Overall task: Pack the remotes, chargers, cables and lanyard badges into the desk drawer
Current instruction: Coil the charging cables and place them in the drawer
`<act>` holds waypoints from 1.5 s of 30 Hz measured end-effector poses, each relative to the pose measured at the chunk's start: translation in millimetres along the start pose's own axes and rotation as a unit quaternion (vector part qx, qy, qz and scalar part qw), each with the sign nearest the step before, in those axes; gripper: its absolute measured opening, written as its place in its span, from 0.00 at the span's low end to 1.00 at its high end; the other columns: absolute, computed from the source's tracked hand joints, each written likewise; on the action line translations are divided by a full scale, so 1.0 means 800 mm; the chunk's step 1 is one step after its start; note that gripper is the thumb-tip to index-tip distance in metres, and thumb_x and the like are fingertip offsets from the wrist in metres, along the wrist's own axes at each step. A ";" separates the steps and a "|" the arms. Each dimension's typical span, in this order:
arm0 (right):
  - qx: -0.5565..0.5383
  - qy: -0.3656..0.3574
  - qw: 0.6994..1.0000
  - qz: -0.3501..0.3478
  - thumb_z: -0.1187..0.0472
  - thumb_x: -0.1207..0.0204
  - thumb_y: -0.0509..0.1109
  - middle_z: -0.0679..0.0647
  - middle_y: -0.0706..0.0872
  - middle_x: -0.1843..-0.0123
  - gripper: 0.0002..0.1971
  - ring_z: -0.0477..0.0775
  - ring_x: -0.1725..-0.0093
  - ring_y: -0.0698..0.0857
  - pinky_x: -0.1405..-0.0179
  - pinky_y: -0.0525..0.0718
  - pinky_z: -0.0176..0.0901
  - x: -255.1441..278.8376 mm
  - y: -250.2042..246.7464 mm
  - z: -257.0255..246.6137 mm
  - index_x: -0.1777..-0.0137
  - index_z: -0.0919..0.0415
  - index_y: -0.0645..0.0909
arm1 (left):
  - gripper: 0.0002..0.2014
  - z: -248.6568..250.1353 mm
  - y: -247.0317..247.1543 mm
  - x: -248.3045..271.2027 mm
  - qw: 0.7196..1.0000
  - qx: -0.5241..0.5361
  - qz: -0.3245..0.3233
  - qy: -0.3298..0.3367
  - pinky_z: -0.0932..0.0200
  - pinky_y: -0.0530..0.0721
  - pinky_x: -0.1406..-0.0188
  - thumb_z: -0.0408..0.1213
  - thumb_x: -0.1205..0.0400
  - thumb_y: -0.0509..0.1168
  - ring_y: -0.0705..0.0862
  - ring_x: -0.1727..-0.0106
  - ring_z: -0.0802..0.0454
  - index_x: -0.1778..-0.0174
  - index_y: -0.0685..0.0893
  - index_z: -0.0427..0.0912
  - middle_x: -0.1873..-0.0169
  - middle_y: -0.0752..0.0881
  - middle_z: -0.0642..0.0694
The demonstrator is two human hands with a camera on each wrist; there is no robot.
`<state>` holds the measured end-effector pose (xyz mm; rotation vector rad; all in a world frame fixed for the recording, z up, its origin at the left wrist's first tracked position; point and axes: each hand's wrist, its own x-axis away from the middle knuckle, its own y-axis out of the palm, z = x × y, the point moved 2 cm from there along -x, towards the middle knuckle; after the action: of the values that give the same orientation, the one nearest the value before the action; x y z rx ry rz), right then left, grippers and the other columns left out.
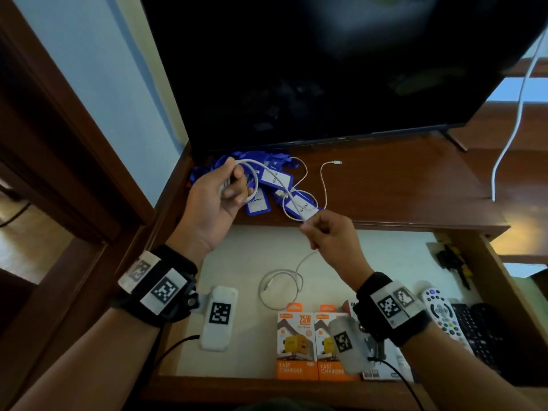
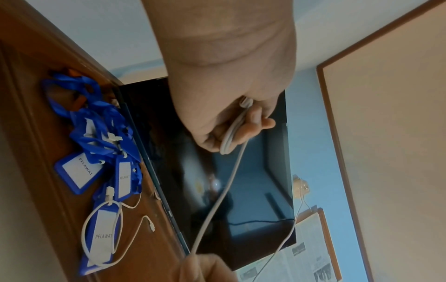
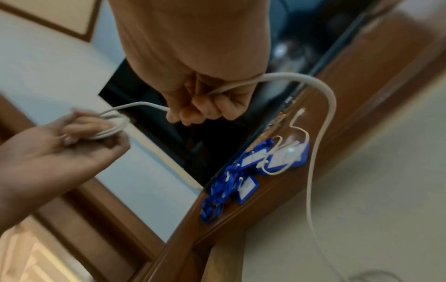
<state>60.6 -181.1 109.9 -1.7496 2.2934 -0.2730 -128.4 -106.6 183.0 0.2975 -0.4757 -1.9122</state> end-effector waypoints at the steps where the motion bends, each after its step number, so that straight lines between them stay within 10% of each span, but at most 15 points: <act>1: 0.051 -0.016 0.998 -0.015 0.67 0.25 0.73 0.46 0.79 0.78 0.09 0.40 0.79 0.75 0.74 0.74 0.29 0.000 0.004 -0.005 0.66 0.63 0.81 | 0.17 -0.002 0.002 0.000 1.000 -0.013 0.008 0.015 0.60 0.75 0.55 0.40 0.12 0.51 0.66 0.75 0.55 0.65 0.76 0.42 0.81 0.65 0.52; 8: 0.244 -0.121 0.946 -0.175 0.61 0.24 0.72 0.47 0.91 0.58 0.04 0.44 0.58 0.84 0.56 0.80 0.40 0.012 0.025 -0.053 0.56 0.57 0.89 | 0.17 -0.017 0.009 0.000 0.951 -0.299 -0.011 0.084 0.56 0.77 0.54 0.41 0.11 0.51 0.78 0.66 0.52 0.58 0.82 0.41 0.72 0.78 0.48; 13: 0.171 -0.175 0.951 -0.188 0.65 0.24 0.71 0.36 0.83 0.67 0.09 0.38 0.63 0.81 0.63 0.75 0.31 0.006 0.019 -0.056 0.62 0.50 0.85 | 0.16 -0.034 0.011 0.004 0.936 -0.341 -0.060 0.061 0.67 0.82 0.57 0.37 0.12 0.54 0.85 0.62 0.55 0.56 0.84 0.35 0.67 0.86 0.45; 17: 0.063 -0.184 0.972 -0.132 0.63 0.25 0.67 0.45 0.87 0.68 0.08 0.49 0.66 0.85 0.62 0.83 0.44 -0.003 0.009 -0.061 0.63 0.57 0.85 | 0.18 -0.043 0.012 0.009 0.926 -0.359 -0.115 0.019 0.68 0.78 0.56 0.40 0.12 0.54 0.84 0.64 0.57 0.61 0.85 0.41 0.70 0.87 0.47; 21: -0.016 -0.178 0.981 -0.072 0.67 0.24 0.67 0.58 0.87 0.65 0.07 0.55 0.63 0.85 0.61 0.84 0.41 -0.009 -0.002 -0.065 0.62 0.64 0.84 | 0.20 -0.044 0.015 0.015 0.942 -0.296 -0.151 -0.047 0.62 0.80 0.62 0.47 0.15 0.55 0.80 0.74 0.49 0.64 0.85 0.41 0.80 0.79 0.44; 24: -0.046 -0.148 0.987 -0.036 0.69 0.23 0.69 0.43 0.80 0.75 0.08 0.41 0.76 0.75 0.73 0.73 0.28 -0.008 -0.003 -0.057 0.63 0.61 0.83 | 0.21 -0.045 0.018 0.017 0.953 -0.244 -0.161 -0.081 0.60 0.79 0.69 0.49 0.18 0.57 0.75 0.78 0.49 0.67 0.82 0.36 0.84 0.72 0.46; 28: -0.170 -0.056 0.984 -0.012 0.67 0.23 0.70 0.54 0.72 0.78 0.10 0.46 0.82 0.66 0.82 0.65 0.35 -0.009 -0.003 -0.035 0.61 0.74 0.76 | 0.19 -0.044 0.016 0.016 0.976 -0.151 -0.120 -0.103 0.63 0.77 0.72 0.47 0.20 0.59 0.73 0.76 0.51 0.73 0.78 0.40 0.82 0.71 0.48; 34: -0.245 0.041 0.968 -0.047 0.71 0.21 0.66 0.49 0.71 0.77 0.07 0.46 0.80 0.67 0.80 0.66 0.35 -0.002 0.002 0.003 0.61 0.66 0.74 | 0.19 -0.026 0.004 0.006 0.994 0.015 -0.047 -0.098 0.60 0.68 0.65 0.45 0.21 0.60 0.64 0.83 0.57 0.77 0.78 0.42 0.86 0.64 0.53; 40: -0.172 0.075 0.982 -0.018 0.69 0.20 0.67 0.48 0.71 0.80 0.10 0.46 0.80 0.66 0.82 0.64 0.35 -0.001 0.014 0.014 0.63 0.62 0.77 | 0.23 -0.003 -0.001 0.001 0.990 0.136 0.010 -0.040 0.63 0.68 0.64 0.43 0.14 0.54 0.65 0.82 0.57 0.74 0.82 0.42 0.85 0.65 0.52; 45: 0.067 -0.035 0.995 -0.058 0.64 0.25 0.74 0.49 0.80 0.73 0.04 0.46 0.74 0.75 0.72 0.74 0.37 0.002 0.035 -0.008 0.62 0.58 0.85 | 0.28 0.000 0.000 0.000 0.995 0.052 0.068 0.045 0.64 0.72 0.68 0.40 0.11 0.52 0.69 0.78 0.58 0.75 0.86 0.45 0.80 0.71 0.49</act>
<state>32.1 -175.2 107.7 -1.7976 2.0786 -0.3713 -128.4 -106.9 182.8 0.4070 -0.5243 -1.7373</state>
